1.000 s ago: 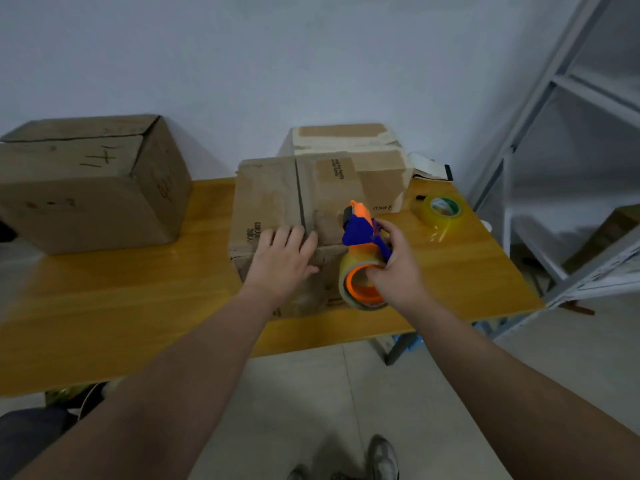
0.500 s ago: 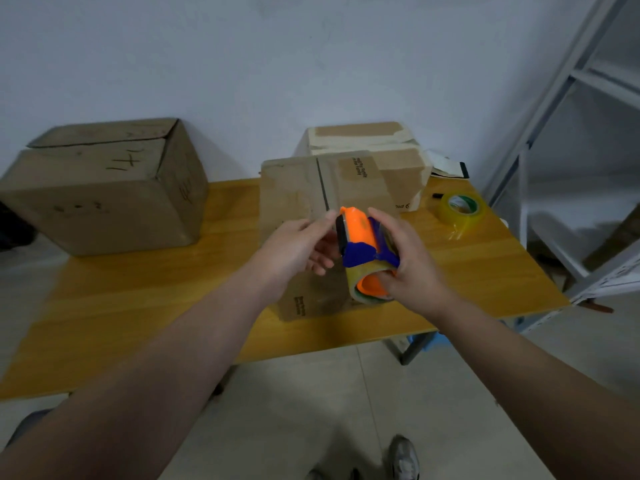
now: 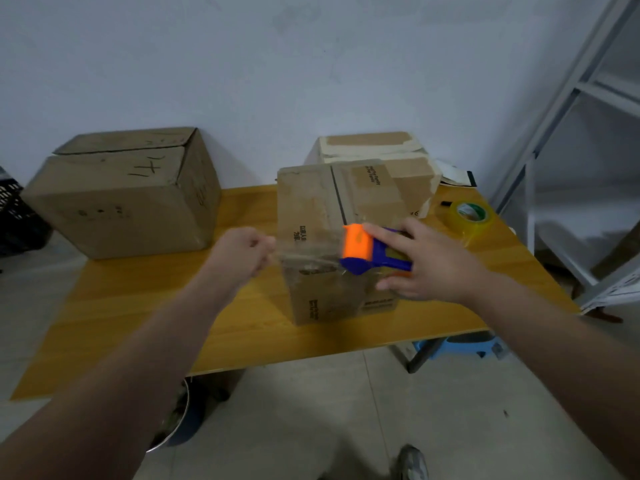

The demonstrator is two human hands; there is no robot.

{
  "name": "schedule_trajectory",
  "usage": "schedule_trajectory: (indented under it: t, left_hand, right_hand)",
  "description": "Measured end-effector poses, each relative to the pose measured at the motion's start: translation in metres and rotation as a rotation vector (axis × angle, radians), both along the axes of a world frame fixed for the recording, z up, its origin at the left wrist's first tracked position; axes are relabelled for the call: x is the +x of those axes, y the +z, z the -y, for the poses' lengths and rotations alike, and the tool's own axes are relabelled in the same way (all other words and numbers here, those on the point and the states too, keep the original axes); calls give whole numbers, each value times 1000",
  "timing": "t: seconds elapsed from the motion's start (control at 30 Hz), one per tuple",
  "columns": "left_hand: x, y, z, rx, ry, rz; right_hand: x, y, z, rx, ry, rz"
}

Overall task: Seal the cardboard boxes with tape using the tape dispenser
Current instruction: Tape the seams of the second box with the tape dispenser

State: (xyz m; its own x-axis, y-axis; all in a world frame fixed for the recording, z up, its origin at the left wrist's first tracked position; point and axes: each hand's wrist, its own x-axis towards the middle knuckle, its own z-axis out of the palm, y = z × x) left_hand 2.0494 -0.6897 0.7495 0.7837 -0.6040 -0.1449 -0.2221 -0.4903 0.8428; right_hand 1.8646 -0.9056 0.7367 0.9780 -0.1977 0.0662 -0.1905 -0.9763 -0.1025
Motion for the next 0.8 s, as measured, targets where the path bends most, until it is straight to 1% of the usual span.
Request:
schedule_trajectory:
  t: [0.03,0.1,0.17,0.23,0.37,0.47,0.57,0.8]
  left_hand:
    - [7,-3,-8,6,27,22]
    - [14,-12,-18,58,39,33]
    - [18,-21,-21,67,81,20]
    - [21,-29,-22,43,150,32]
    - [24,-46,-23,72,250,155]
    - [24,-57,-19,64,300,177]
    - [26,-64,-18,79,339,201]
    - [30,-77,-19,104,350,193]
  right_hand:
    - [-4,1,6,-66,-25,-28]
    - [-3,4,6,-223,-3,-55]
    - [6,8,-5,-345,35,-35]
    - [18,16,-16,-415,44,-13]
    - [37,29,-25,-506,52,-7]
    - [52,35,-28,-527,79,-55]
    - [61,37,-30,-497,91,-96]
    - [71,35,-34,-443,90,-166]
